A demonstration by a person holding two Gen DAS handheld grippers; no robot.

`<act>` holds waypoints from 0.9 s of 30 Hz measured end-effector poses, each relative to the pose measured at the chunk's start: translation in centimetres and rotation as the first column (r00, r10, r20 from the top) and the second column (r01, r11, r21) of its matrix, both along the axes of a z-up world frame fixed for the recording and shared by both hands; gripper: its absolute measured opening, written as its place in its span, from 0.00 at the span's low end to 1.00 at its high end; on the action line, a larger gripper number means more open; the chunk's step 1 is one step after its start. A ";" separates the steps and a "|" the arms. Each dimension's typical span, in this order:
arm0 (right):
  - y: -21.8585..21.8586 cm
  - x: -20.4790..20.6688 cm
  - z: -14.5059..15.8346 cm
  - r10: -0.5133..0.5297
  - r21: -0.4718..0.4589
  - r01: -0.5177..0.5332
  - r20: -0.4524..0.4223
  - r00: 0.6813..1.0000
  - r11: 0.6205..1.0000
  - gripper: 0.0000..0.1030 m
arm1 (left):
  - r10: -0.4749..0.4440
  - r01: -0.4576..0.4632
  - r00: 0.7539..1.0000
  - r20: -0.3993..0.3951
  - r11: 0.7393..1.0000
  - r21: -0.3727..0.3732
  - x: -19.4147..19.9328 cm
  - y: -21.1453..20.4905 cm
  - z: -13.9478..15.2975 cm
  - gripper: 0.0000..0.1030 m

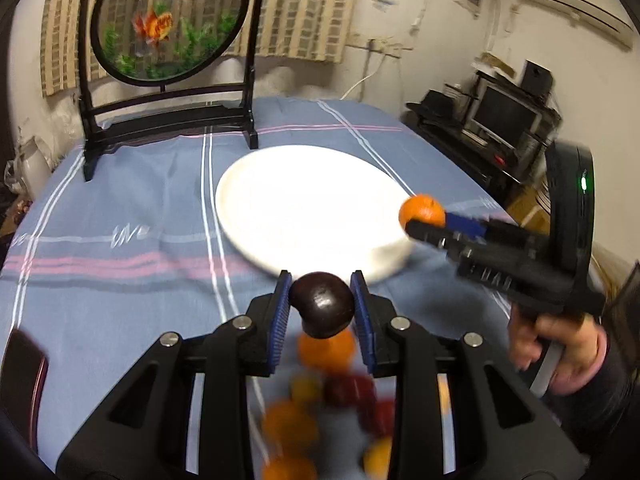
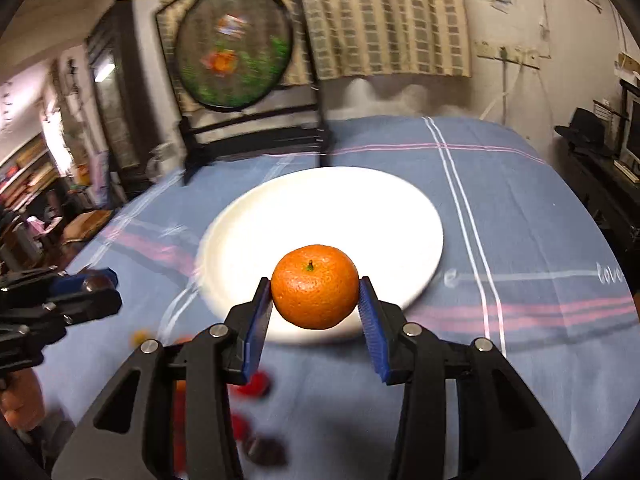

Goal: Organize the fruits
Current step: 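Carry plum and tangerine onto the white plate and open both tools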

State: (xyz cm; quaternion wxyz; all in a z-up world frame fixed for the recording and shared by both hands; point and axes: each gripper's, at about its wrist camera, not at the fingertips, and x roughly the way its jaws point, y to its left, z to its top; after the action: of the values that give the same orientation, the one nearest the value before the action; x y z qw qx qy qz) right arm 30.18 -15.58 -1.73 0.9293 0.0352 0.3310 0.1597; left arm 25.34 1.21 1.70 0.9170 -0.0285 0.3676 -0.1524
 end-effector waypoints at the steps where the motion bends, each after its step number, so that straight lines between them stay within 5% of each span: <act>1: 0.0 1.0 -0.4 -0.013 -0.005 0.013 -0.013 1.000 1.000 0.42 | 0.008 -0.008 1.000 -0.017 1.000 0.017 2.0 -0.4 -0.3 0.30; 6: 0.1 4.4 -2.7 -0.040 -0.019 0.039 -0.088 0.995 0.999 0.42 | 0.036 -0.027 0.988 -0.151 0.998 0.059 9.5 -1.5 -3.6 0.30; 12: 0.6 5.4 -3.8 -0.017 -0.044 0.012 -0.116 0.993 0.999 0.43 | 0.061 -0.035 0.978 -0.199 0.991 0.132 12.4 -2.6 -5.6 0.31; 13: 0.7 5.4 -4.0 -0.014 -0.051 0.008 -0.117 0.993 0.999 0.44 | 0.072 -0.042 0.977 -0.202 0.988 0.149 12.6 -2.8 -5.8 0.34; 14: 1.0 5.2 -4.0 -0.004 -0.056 -0.003 -0.112 0.994 0.998 0.46 | 0.079 -0.047 0.977 -0.200 0.987 0.157 12.7 -2.8 -5.8 0.54; 15: 1.2 5.0 -3.9 0.009 -0.059 -0.015 -0.110 0.994 0.998 0.52 | 0.102 -0.072 0.979 -0.179 0.983 0.168 12.3 -2.8 -5.4 0.74; 16: 1.4 4.6 -3.6 0.017 -0.061 -0.023 -0.093 0.996 0.998 0.63 | 0.117 -0.091 0.981 -0.154 0.982 0.167 12.1 -2.2 -4.9 0.78; 22: 2.8 0.9 -1.6 0.046 -0.153 -0.035 0.066 0.997 0.988 0.66 | 0.119 -0.110 0.990 -0.073 0.987 0.115 6.0 -0.4 -1.6 0.92; 27: 1.7 -2.4 -1.0 0.008 -0.090 -0.003 0.055 0.998 0.996 0.66 | 0.166 -0.163 0.986 -0.023 0.983 0.081 -2.0 2.6 -1.2 0.97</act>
State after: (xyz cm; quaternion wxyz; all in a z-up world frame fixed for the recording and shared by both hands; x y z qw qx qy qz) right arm 27.75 -13.83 -2.75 0.9383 -0.0121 0.3123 0.1481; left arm 23.29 3.76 0.47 0.9212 -0.0250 0.3834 -0.0612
